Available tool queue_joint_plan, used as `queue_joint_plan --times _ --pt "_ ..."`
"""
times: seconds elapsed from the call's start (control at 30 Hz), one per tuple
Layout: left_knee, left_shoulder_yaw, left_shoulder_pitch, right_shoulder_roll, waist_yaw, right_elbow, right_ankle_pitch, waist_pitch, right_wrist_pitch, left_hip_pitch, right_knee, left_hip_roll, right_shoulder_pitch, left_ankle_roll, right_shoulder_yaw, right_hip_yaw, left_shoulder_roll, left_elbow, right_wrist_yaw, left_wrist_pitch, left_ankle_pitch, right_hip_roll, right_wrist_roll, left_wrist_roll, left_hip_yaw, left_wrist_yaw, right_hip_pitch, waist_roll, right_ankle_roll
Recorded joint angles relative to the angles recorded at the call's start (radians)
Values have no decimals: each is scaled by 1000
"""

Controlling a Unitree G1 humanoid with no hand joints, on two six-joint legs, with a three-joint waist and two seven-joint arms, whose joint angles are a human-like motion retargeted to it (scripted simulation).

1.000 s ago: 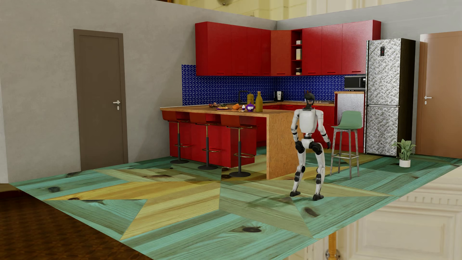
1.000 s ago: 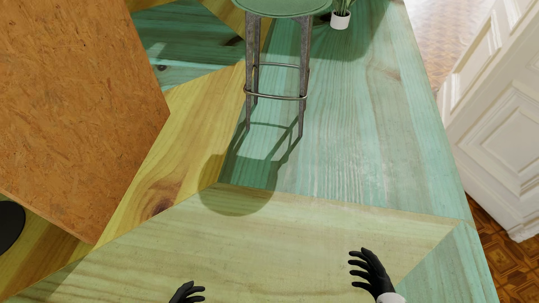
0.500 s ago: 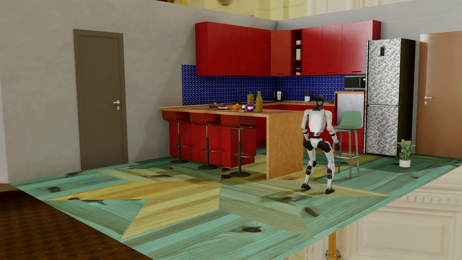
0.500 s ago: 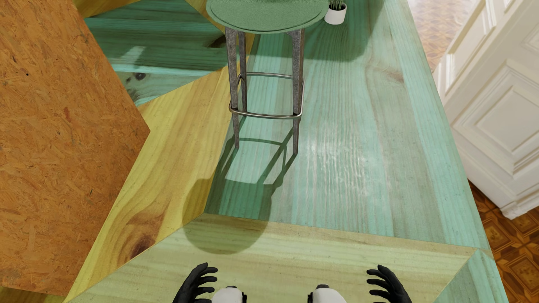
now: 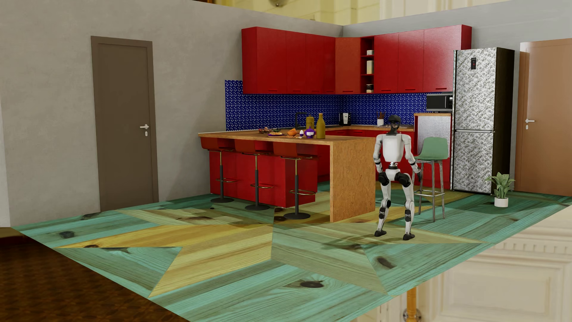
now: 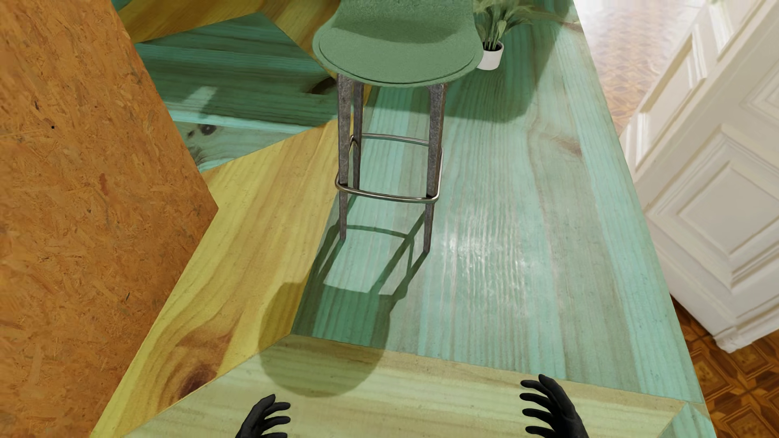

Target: Go to the stool

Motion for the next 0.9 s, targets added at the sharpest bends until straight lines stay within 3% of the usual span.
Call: queue_joint_plan --times 0.07,0.17,0.3,0.4,0.47,0.57,0.7,0.8,0.87,0.9 --pt "3 24 18 -1 15 21 15 -13 9 -6 -16 5 -29 1 10 -4 9 8 2 5 5 5 6 -1 -4 -11 3 16 1" --pt "-18 6 21 23 -22 7 16 -42 19 1 -10 -1 -14 -1 11 7 22 22 28 -7 17 -1 -8 22 9 4 -7 5 -1" --pt "-39 2 15 13 -4 3 26 -31 24 8 -21 7 -6 -11 0 1 -31 -8 72 -13 33 5 -52 21 4 3 -2 10 -12" --pt "-52 9 8 0 0 14 34 -20 -14 8 -31 10 -14 -16 -2 1 -6 6 73 40 43 9 -43 4 5 -5 -5 27 -16" --pt "-61 20 -6 -15 16 34 30 -18 -8 6 -28 -1 -11 -14 -13 -4 -9 12 60 63 49 -3 -27 14 0 -5 -8 33 -14" --pt "-45 8 9 -10 -9 -4 22 -7 13 -3 -9 4 -27 -18 20 -3 -15 14 34 23 41 2 -30 56 0 -4 -19 39 -18" --pt "-63 -3 -6 -19 -27 11 25 -6 27 11 -12 9 -3 -25 -14 5 6 0 0 -21 49 8 -47 33 9 10 -18 27 -25" --pt "-78 -1 -29 18 -9 12 30 -19 32 16 -23 14 1 -29 -2 2 -10 2 -13 10 55 13 -42 24 8 39 -14 23 -30" --pt "-71 -9 -12 -18 23 29 35 -23 15 15 -34 20 -6 -27 -9 -1 -16 -3 7 43 50 18 -20 23 6 28 -6 39 -28" --pt "-61 3 4 4 23 9 37 -19 16 11 -36 25 -28 -28 4 -4 -4 10 12 60 46 22 -10 25 3 11 -4 43 -29"
